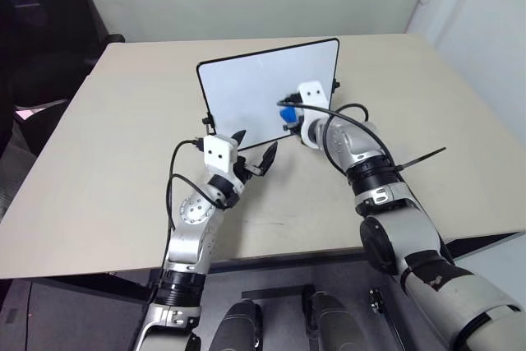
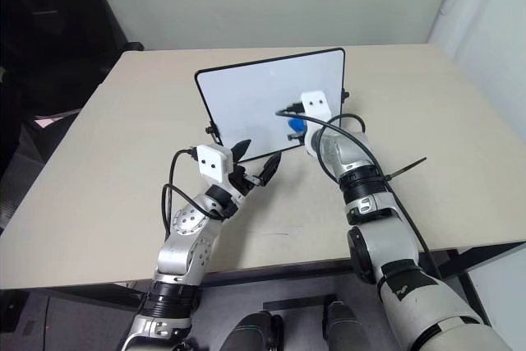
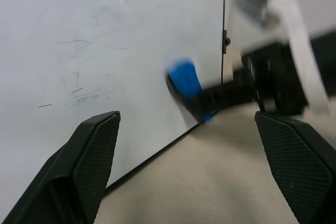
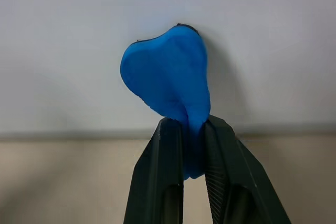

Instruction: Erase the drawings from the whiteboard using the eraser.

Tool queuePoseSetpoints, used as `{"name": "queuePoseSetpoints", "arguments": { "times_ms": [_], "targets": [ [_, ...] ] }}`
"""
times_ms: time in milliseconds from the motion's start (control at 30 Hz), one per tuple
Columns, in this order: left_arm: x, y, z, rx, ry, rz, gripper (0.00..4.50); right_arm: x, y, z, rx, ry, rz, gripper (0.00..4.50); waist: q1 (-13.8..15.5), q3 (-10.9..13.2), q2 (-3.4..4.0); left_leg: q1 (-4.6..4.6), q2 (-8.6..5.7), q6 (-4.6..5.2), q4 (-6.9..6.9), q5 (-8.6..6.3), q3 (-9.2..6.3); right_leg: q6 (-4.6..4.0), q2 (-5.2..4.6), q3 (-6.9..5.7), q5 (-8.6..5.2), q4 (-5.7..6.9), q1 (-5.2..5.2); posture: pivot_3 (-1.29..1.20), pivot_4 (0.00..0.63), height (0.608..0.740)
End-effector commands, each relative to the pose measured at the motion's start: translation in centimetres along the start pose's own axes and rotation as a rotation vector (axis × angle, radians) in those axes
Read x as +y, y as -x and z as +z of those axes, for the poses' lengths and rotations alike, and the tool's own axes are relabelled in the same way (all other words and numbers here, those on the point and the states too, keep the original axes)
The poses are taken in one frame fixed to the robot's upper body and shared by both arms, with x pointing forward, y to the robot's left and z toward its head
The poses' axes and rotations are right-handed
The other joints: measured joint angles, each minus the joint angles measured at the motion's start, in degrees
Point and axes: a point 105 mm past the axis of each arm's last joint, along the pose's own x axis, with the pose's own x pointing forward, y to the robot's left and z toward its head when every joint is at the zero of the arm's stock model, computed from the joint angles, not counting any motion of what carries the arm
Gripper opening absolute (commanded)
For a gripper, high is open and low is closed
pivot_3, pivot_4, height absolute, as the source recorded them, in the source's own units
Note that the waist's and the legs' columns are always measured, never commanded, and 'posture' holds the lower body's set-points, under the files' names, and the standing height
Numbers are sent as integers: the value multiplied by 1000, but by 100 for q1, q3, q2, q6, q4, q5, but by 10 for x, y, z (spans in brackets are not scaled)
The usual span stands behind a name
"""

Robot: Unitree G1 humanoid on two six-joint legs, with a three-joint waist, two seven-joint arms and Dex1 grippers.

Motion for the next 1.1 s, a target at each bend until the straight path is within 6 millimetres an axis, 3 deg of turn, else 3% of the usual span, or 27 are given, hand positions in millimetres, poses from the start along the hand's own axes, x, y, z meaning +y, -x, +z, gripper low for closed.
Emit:
{"name": "queuePoseSetpoints", "arguments": {
  "times_ms": [33,200,367,467,667,833,1000,1100],
  "targets": [
    [-1,-1,14,-50,-16,-8,4500,-5,9,26,-79,8,-16,299,7,0,0,-1,0,0,0,0,0,0,0,0,0,0,-1,0,150,740],
    [-2,-2,14,-49,-22,-15,4500,-13,26,40,-122,1,-2,299,19,0,0,-3,1,-3,-2,-3,1,4,0,-2,-3,-3,-3,0,150,740],
    [-7,-4,14,-49,-16,-40,4500,-28,65,39,-131,46,2,299,69,0,-1,-3,-1,-2,-1,-7,1,6,0,-4,-13,-5,2,0,150,740],
    [-12,-4,14,-51,-14,-51,4500,-50,87,25,-93,29,-49,299,92,0,-1,-2,-1,0,1,-10,2,8,0,-5,-18,-5,6,0,150,740],
    [-10,-4,11,-44,-5,-39,4500,-89,120,-26,61,-50,-154,299,104,0,-1,10,-1,0,3,-7,4,10,1,-2,-18,0,14,0,150,740],
    [-7,-6,9,-37,-15,-31,4500,-100,134,-63,137,-74,-163,299,93,0,0,56,0,2,-1,-3,5,69,5,4,-52,2,53,0,150,740],
    [-1,-9,6,-27,-11,-27,4500,-102,141,-71,151,-96,-162,299,68,0,-1,74,-2,8,0,4,7,73,7,10,-51,0,70,0,150,740],
    [0,-11,5,-24,-10,-28,4500,-101,140,-73,154,-94,-154,1217,72,0,-1,86,-1,10,0,6,4,73,8,10,-52,-2,83,0,150,740]
  ]
}}
